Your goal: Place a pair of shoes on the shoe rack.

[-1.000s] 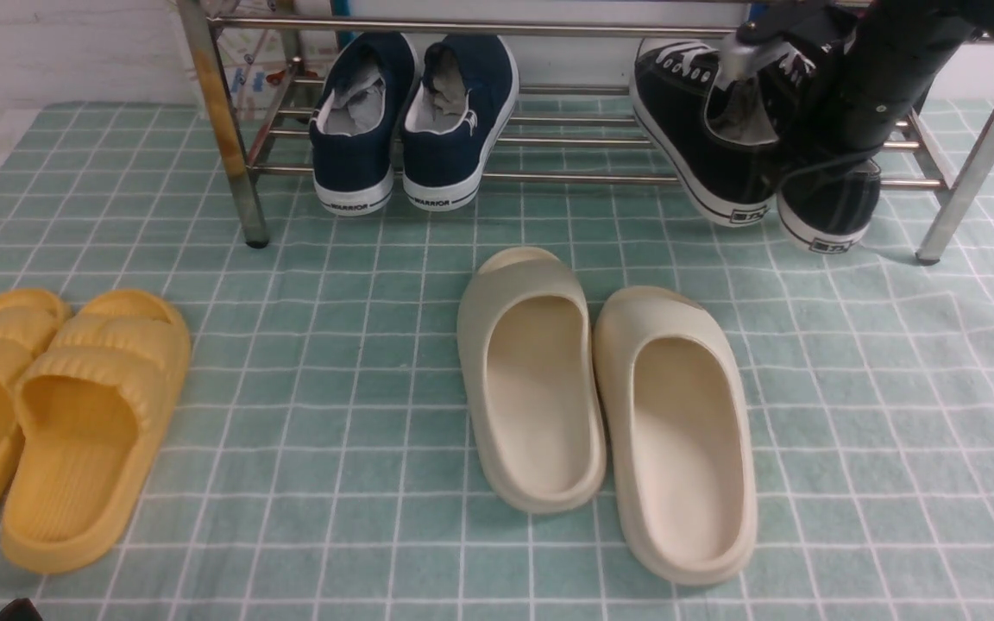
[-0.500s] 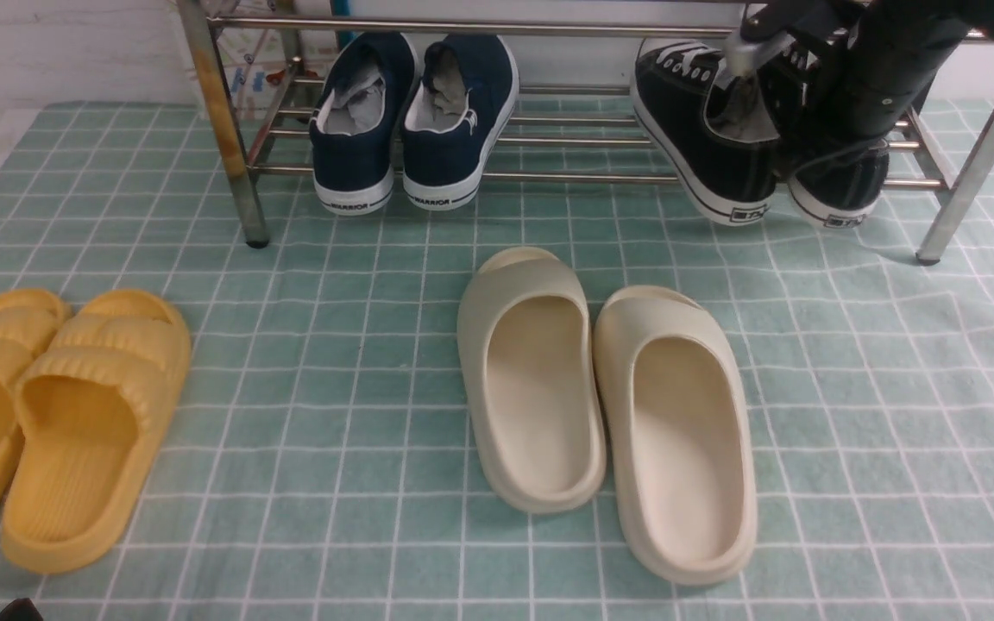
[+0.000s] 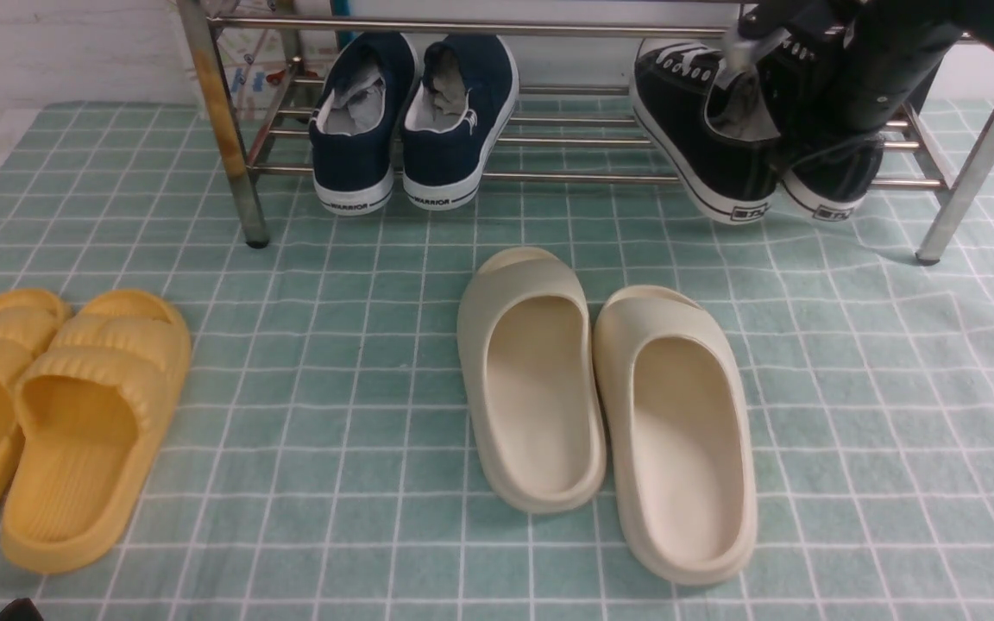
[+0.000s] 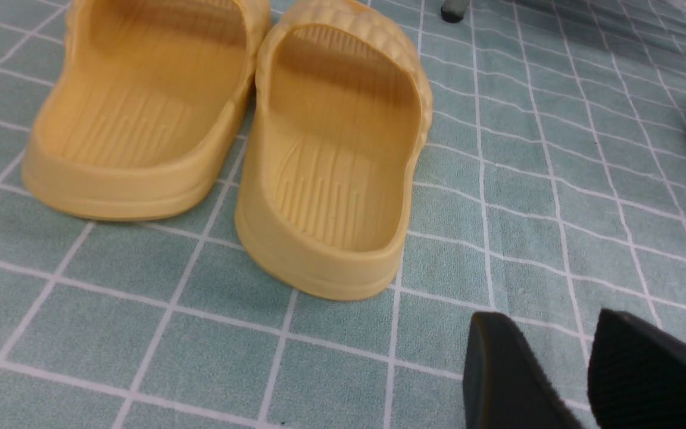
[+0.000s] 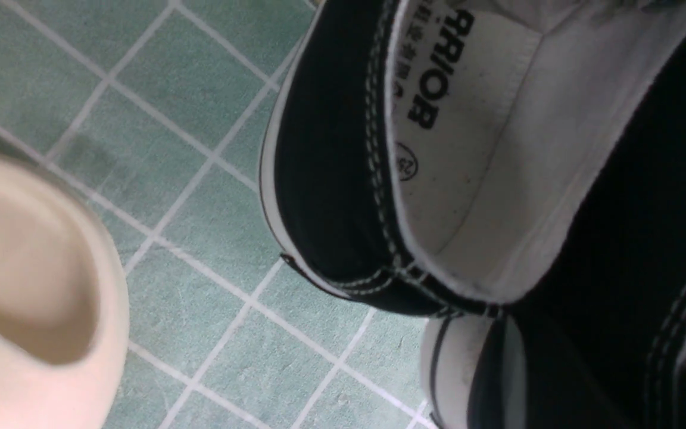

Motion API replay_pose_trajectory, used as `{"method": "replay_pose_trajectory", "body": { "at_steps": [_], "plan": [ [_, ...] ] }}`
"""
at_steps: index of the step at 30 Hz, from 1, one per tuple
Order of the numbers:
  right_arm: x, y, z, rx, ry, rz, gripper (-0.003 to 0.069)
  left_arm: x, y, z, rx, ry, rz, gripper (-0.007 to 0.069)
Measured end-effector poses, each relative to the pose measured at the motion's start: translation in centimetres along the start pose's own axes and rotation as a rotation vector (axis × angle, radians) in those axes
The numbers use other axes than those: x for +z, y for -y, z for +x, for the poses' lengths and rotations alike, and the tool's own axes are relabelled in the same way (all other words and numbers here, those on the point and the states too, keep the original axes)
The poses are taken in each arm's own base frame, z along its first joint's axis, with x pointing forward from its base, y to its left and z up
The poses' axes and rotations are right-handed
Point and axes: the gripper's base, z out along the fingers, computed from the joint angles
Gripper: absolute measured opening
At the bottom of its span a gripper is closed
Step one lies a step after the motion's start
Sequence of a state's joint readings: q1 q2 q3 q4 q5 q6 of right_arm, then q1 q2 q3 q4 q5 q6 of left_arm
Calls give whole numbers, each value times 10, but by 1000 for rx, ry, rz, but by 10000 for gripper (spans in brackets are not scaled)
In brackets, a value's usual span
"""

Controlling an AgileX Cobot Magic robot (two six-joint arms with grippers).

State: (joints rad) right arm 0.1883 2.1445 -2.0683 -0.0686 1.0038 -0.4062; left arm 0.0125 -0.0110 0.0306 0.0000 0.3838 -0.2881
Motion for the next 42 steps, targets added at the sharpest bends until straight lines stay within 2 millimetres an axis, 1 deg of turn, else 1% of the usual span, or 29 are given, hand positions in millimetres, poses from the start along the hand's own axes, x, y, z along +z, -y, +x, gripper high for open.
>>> {"method": "replay_pose_trajectory", "body": {
  "at_steps": [1, 2, 3, 4, 7, 8, 9, 10, 12, 13, 15, 18, 21, 24, 25, 27, 30, 31, 32, 33, 34, 35, 36, 37, 38, 39, 40, 41, 42],
  "plan": [
    [-4, 2, -1, 23, 11, 12, 295, 0, 0, 0, 0, 0, 0, 237],
    [-4, 2, -1, 26, 12, 13, 295, 0, 0, 0, 0, 0, 0, 237],
    [-12, 2, -2, 49, 18, 15, 377, 0, 0, 0, 0, 0, 0, 237],
    [-19, 3, -2, 62, 19, 16, 431, 0, 0, 0, 0, 0, 0, 237],
    [-38, 4, -1, 74, 3, 12, 521, 0, 0, 0, 0, 0, 0, 237],
    [-39, 4, 0, 74, 1, 11, 524, 0, 0, 0, 0, 0, 0, 237],
    [-51, 4, 2, 79, -18, 4, 546, 0, 0, 0, 0, 0, 0, 237],
    [-51, 4, 2, 79, -18, 4, 546, 0, 0, 0, 0, 0, 0, 237],
    [-65, 3, 6, 83, -51, -4, 543, 0, 0, 0, 0, 0, 0, 237],
    [-66, 3, 6, 83, -54, -5, 542, 0, 0, 0, 0, 0, 0, 237],
    [-72, 2, 9, 83, -86, -12, 497, 0, 0, 0, 0, 0, 0, 237],
    [-74, 2, 10, 86, -93, -15, 422, 0, 0, 0, 0, 0, 0, 237],
    [-81, 2, 12, 132, -88, -11, 292, 0, 0, 0, 0, 0, 0, 237],
    [-105, 1, 16, 198, -58, -7, 132, 0, 0, 0, 0, 0, 0, 237],
    [-114, -1, 17, 215, -45, -14, 94, 0, 0, 0, 0, 0, 0, 237],
    [-139, -5, 22, 240, -4, -33, 15, 0, 0, 0, 0, 0, 0, 237],
    [-180, -15, 38, 262, 52, -76, -5, 0, 0, 0, 0, 0, 0, 237],
    [-180, -17, 40, 263, 47, -81, -6, 0, 0, 0, 0, 0, 0, 237],
    [-201, -24, 53, 271, 69, -99, -5, 0, 0, 0, 0, 0, 0, 237],
    [-215, -28, 61, 273, 89, -102, -5, 0, 0, 0, 0, 0, 0, 237],
    [-215, -30, 64, 275, 82, -110, -5, 0, 0, 0, 0, 0, 0, 237],
    [-235, -37, 81, 276, 102, -108, -5, 0, 0, 0, 0, 0, 0, 237],
    [-239, -39, 86, 276, 104, -109, -5, 0, 0, 0, 0, 0, 0, 237],
    [-255, -49, 108, 277, 120, -106, -5, 0, 0, 0, 0, 0, 0, 237],
    [-264, -55, 122, 278, 138, -102, -5, 0, 0, 0, 0, 0, 0, 237],
    [-269, -60, 134, 280, 154, -99, -5, 0, 0, 0, 0, 0, 0, 237],
    [-283, -67, 149, 284, 212, -88, -5, 0, 0, 0, 0, 0, 0, 237],
    [-280, -68, 150, 286, 207, -91, -5, 0, 0, 0, 0, 0, 0, 237],
    [-289, -74, 164, 289, 253, -81, -5, 0, 0, 0, 0, 0, 0, 237]
  ]
}}
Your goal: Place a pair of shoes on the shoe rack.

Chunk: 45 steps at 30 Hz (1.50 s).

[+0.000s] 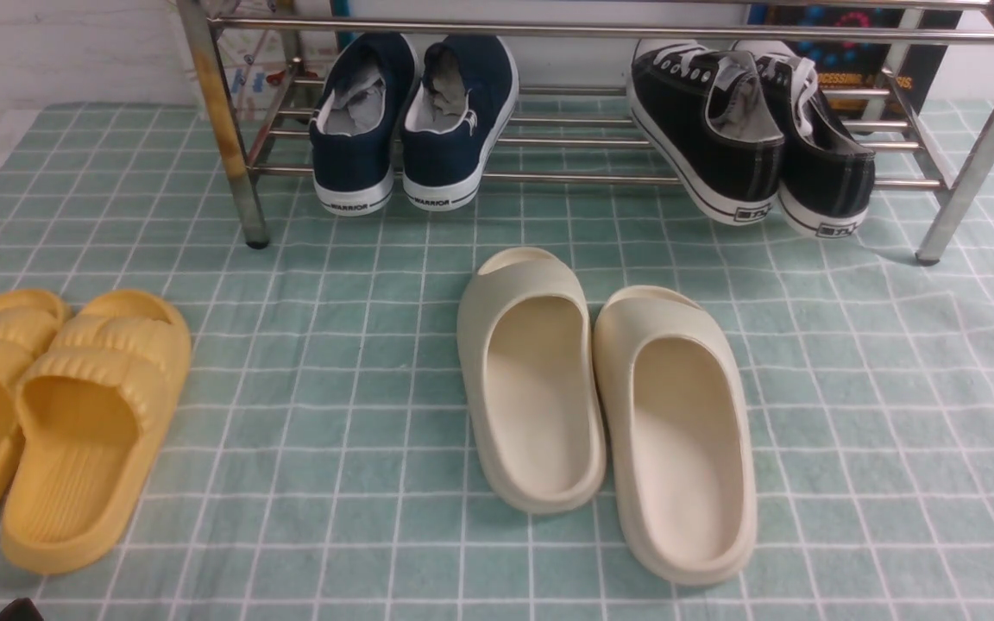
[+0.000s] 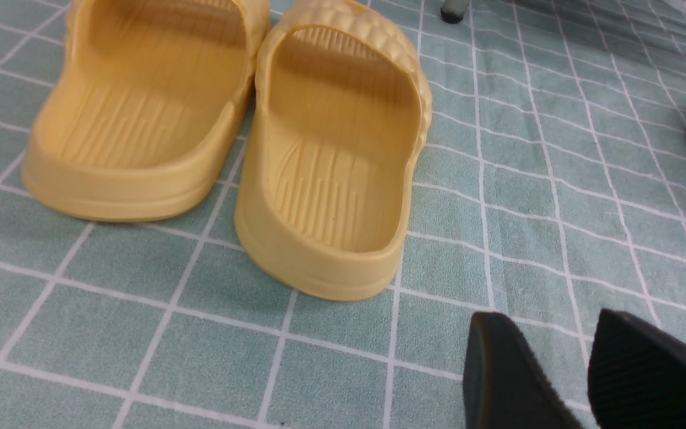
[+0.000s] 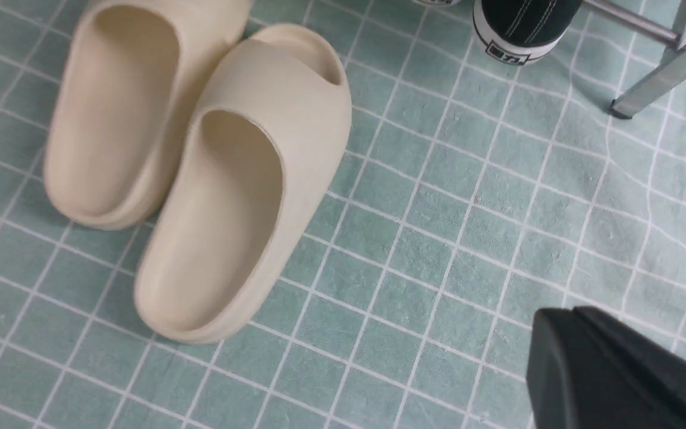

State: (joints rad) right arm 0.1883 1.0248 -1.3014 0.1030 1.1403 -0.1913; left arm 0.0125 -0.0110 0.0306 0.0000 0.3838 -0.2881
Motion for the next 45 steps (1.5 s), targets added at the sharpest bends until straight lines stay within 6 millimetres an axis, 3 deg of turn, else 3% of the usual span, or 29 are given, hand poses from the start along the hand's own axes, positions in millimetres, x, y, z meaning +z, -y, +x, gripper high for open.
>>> {"method": "replay_pose_trajectory", "body": {
  "at_steps": [1, 6, 10, 13, 22, 34, 39, 45],
  "plan": [
    [-16, -4, 15, -1, 64, 6, -5, 0, 0, 0, 0, 0, 0, 237],
    [-55, -19, 88, 45, 328, 29, -4, 0, 0, 0, 0, 0, 0, 237],
    [-64, -25, 131, 123, 470, 35, -3, 0, 0, 0, 0, 0, 0, 237],
    [-65, -27, 149, 125, 507, 47, -3, 0, 0, 0, 0, 0, 0, 237],
    [-43, -28, 174, 124, 467, 55, 2, 0, 0, 0, 0, 0, 0, 237],
    [-34, -29, 177, 150, 448, 31, 4, 0, 0, 0, 0, 0, 0, 237],
    [-4, -22, 192, 190, 533, 106, -2, 0, 0, 0, 0, 0, 0, 237],
    [35, -13, 230, 323, 644, 271, -2, 0, 0, 0, 0, 0, 0, 237]
  ]
}}
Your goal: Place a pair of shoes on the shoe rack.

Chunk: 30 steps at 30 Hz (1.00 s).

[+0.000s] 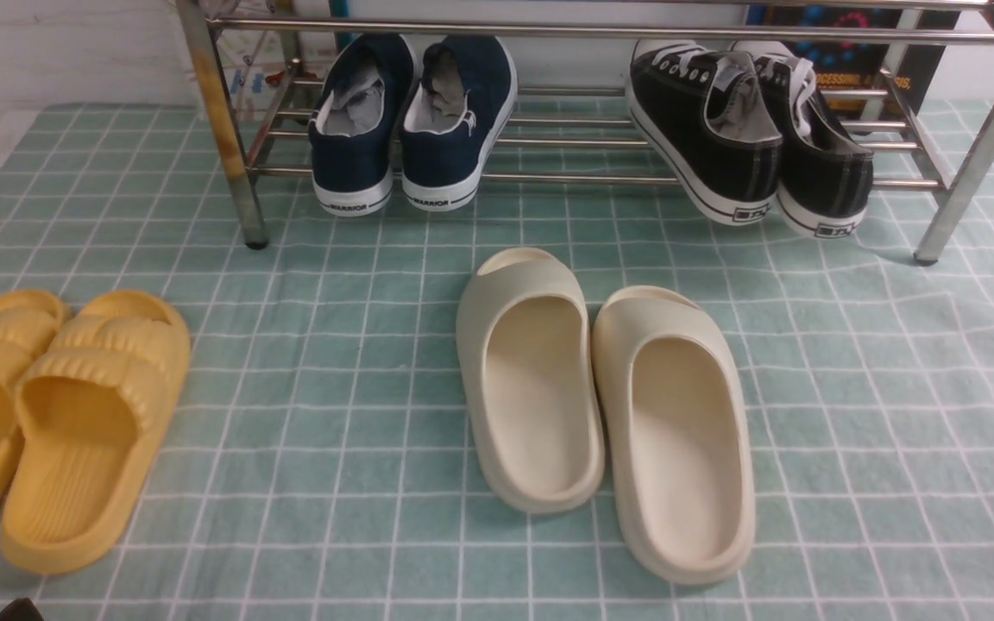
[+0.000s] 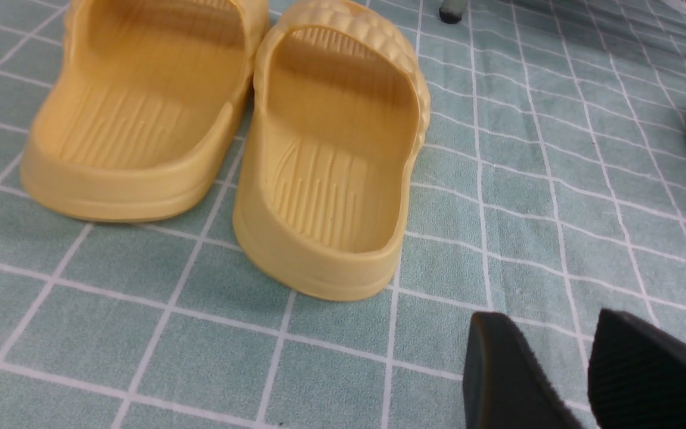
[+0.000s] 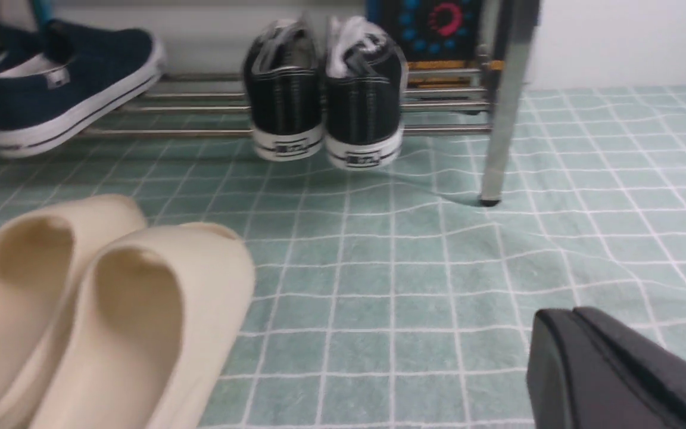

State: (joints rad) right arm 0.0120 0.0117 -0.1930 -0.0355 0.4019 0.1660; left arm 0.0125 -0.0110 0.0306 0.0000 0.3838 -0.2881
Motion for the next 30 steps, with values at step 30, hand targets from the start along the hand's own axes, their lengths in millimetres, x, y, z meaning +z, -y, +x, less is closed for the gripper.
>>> {"method": "replay_pose_trajectory", "body": {
  "at_steps": [30],
  "plan": [
    [16, 17, 63, -61, -148, 147, -2, 0, 0, 0, 0, 0, 0, 239]
  ]
}}
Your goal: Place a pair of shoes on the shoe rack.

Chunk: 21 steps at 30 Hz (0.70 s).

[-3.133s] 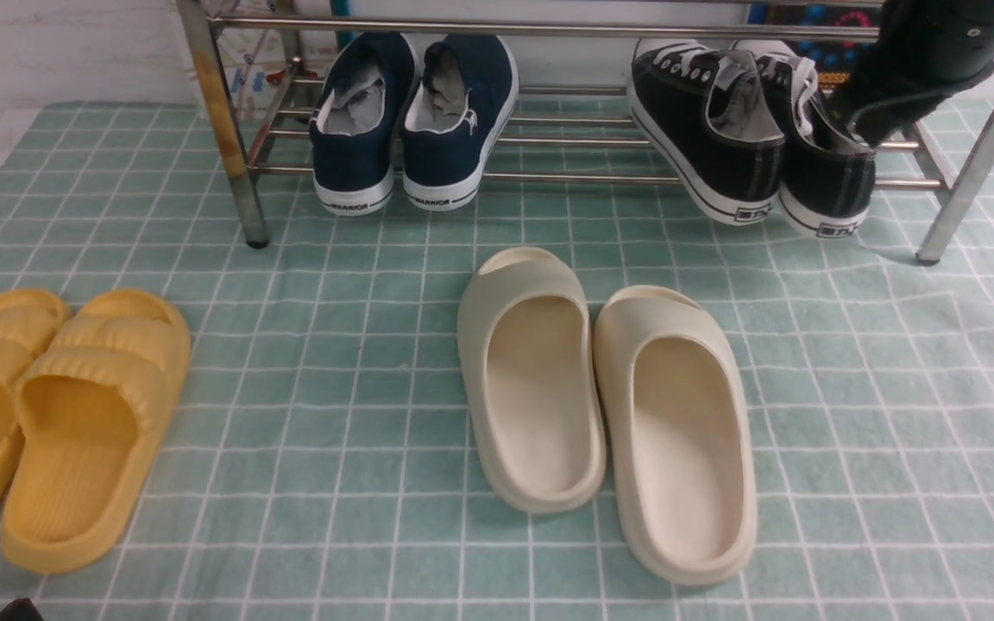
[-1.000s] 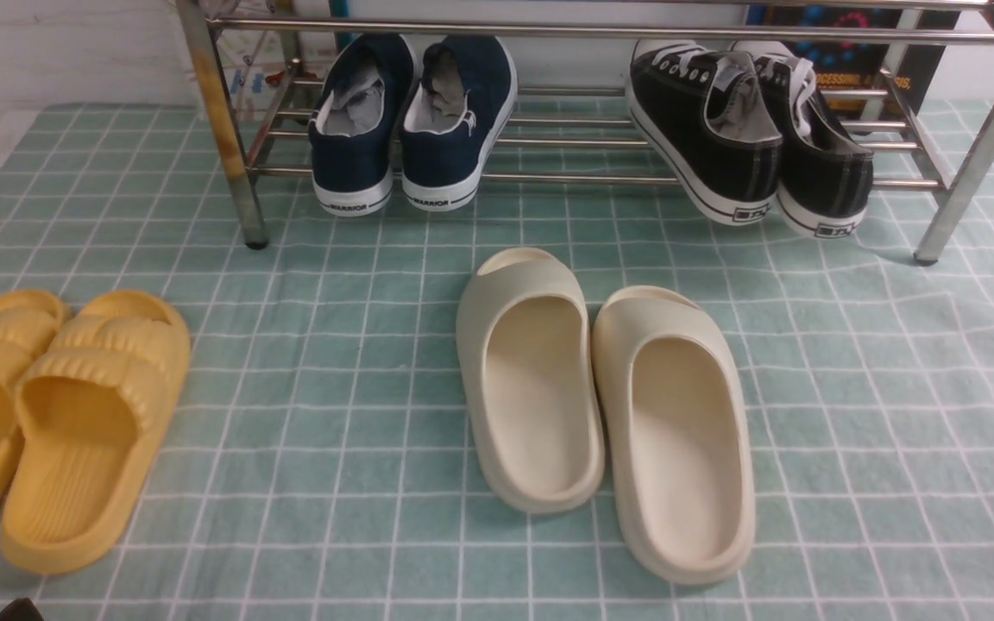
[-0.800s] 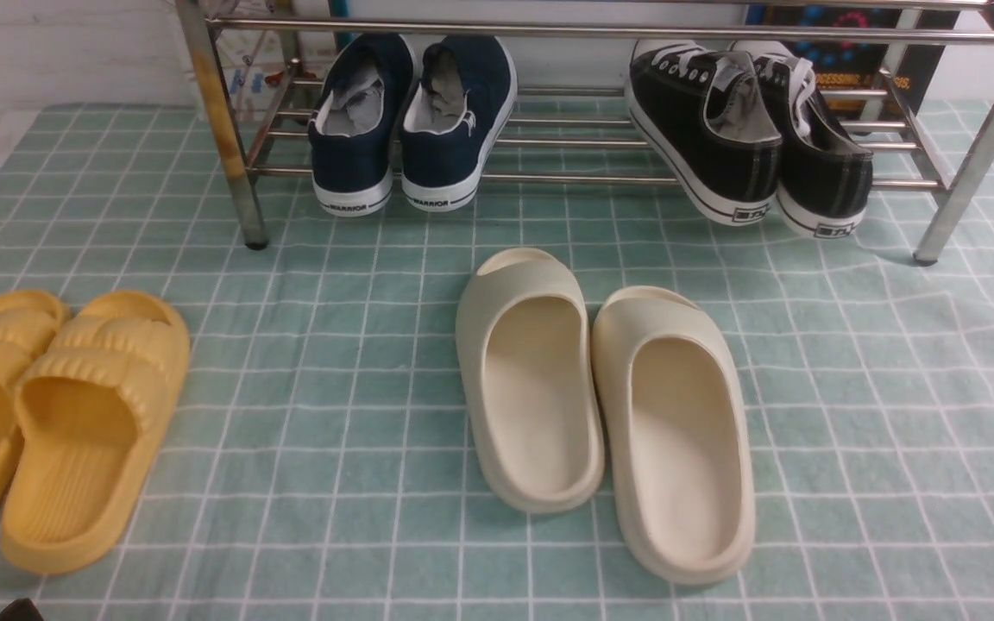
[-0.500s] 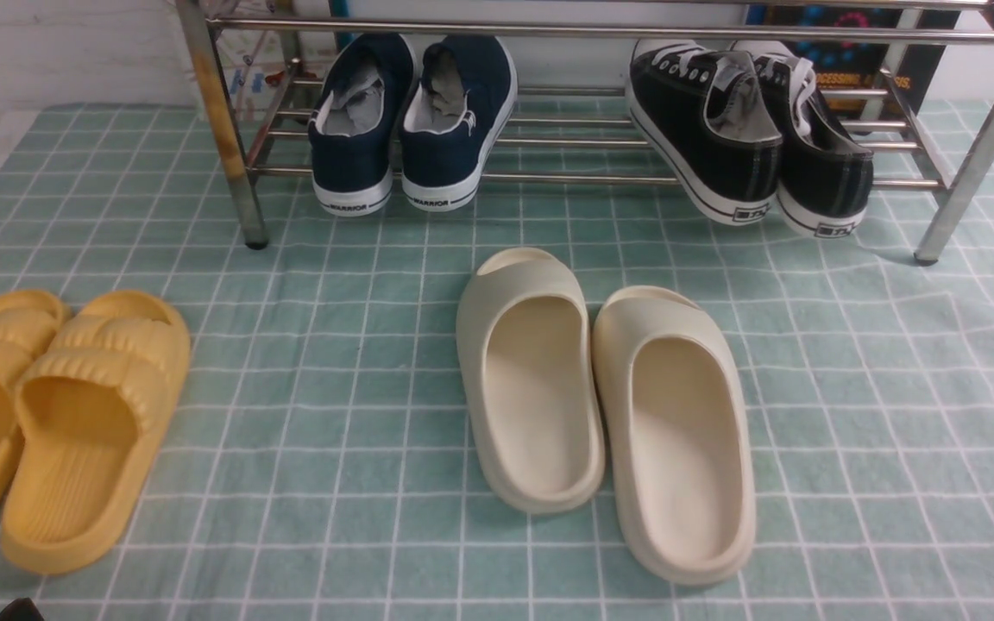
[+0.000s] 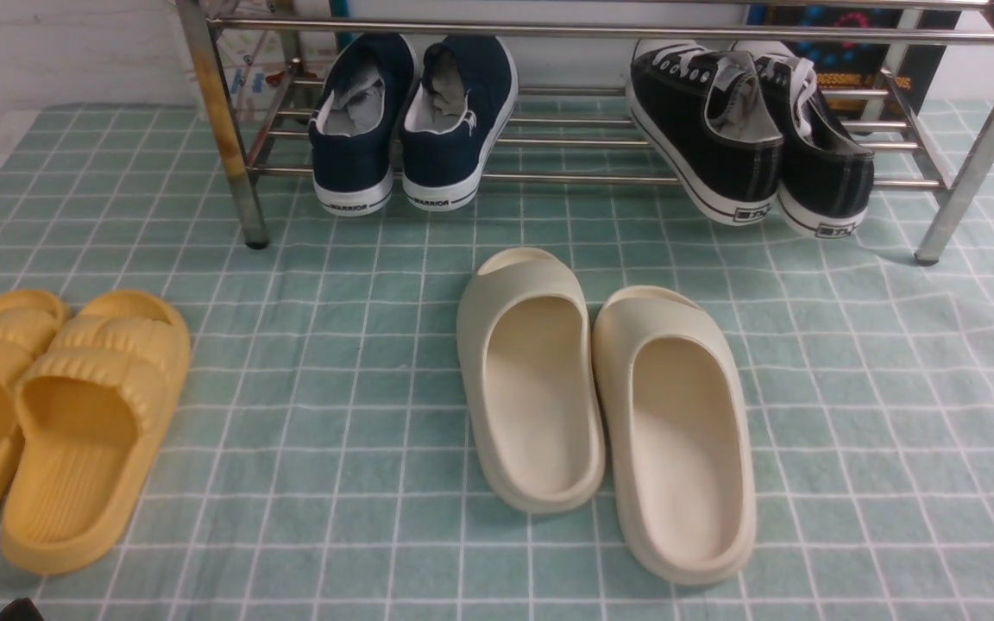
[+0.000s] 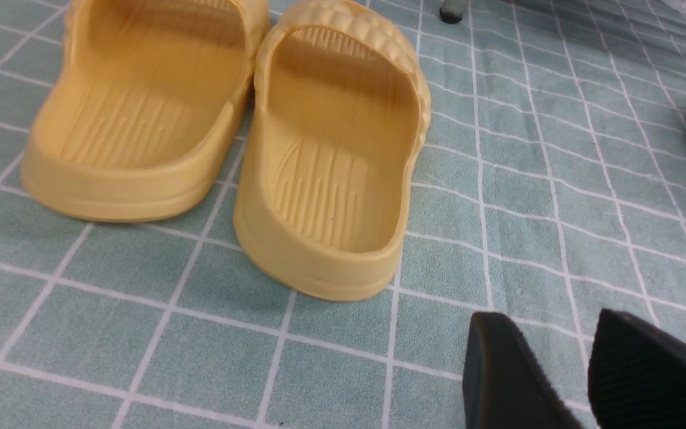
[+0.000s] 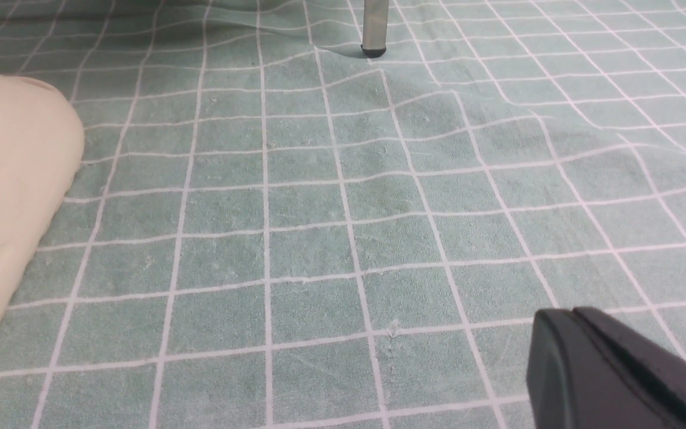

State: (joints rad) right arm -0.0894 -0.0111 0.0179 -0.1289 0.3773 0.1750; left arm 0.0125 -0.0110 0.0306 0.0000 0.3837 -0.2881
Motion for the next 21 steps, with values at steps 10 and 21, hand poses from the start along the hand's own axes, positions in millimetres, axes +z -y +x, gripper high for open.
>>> {"method": "replay_pose_trajectory", "body": {
  "at_steps": [10, 21],
  "plan": [
    [0, 0, 0, 0, -3, 0, 4, 0, 0, 0, 0, 0, 0, 239],
    [0, 0, 0, 0, -4, 1, 6, 0, 0, 0, 0, 0, 0, 239]
  ]
}}
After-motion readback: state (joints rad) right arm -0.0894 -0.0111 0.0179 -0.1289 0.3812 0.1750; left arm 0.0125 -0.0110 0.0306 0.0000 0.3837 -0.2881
